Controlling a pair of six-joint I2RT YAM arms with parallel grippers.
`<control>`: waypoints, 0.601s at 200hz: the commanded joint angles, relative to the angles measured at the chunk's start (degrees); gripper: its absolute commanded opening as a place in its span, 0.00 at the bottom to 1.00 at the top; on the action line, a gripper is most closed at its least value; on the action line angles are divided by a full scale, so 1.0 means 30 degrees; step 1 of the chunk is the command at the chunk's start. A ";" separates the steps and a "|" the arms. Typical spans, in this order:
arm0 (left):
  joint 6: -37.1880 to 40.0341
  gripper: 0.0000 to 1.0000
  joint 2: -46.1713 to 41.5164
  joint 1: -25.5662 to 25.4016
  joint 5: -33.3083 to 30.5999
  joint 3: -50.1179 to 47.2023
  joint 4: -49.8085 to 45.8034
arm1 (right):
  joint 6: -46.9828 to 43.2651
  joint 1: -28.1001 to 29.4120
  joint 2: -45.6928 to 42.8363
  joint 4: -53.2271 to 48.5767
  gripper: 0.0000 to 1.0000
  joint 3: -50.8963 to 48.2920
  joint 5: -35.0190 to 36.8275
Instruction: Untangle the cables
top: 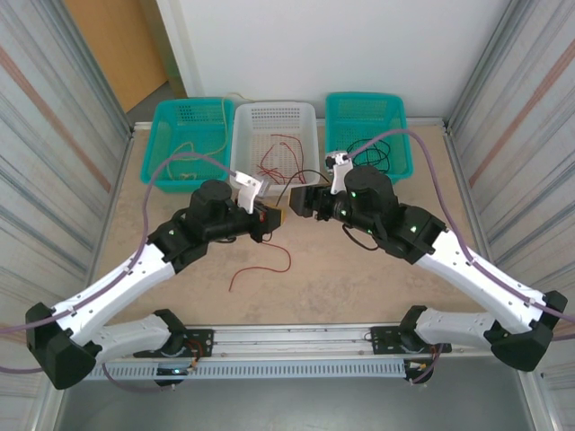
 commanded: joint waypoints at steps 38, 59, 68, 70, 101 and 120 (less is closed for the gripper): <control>-0.0442 0.00 -0.0740 0.0073 0.1845 -0.0318 0.2297 | 0.1829 -0.1768 0.0959 0.1969 0.59 0.0871 0.0016; -0.0287 0.00 -0.0848 0.0043 0.2062 -0.0410 0.2122 | 0.1912 -0.2232 0.1249 0.2020 0.46 0.1228 -0.0332; -0.0348 0.00 -0.0983 0.0042 0.2181 -0.0556 0.2213 | 0.1959 -0.2330 0.1472 0.1671 0.38 0.1564 -0.0318; -0.0358 0.00 -0.0998 0.0029 0.2209 -0.0606 0.2254 | 0.1972 -0.2372 0.1530 0.1573 0.36 0.1636 -0.0329; -0.0446 0.00 -0.1098 0.0018 0.2510 -0.1091 0.2643 | 0.1890 -0.2451 0.1849 0.1032 0.12 0.2083 -0.0740; -0.0475 0.00 -0.0952 0.0015 0.2720 -0.1206 0.2658 | 0.1854 -0.2454 0.1628 0.1046 0.00 0.1897 -0.0670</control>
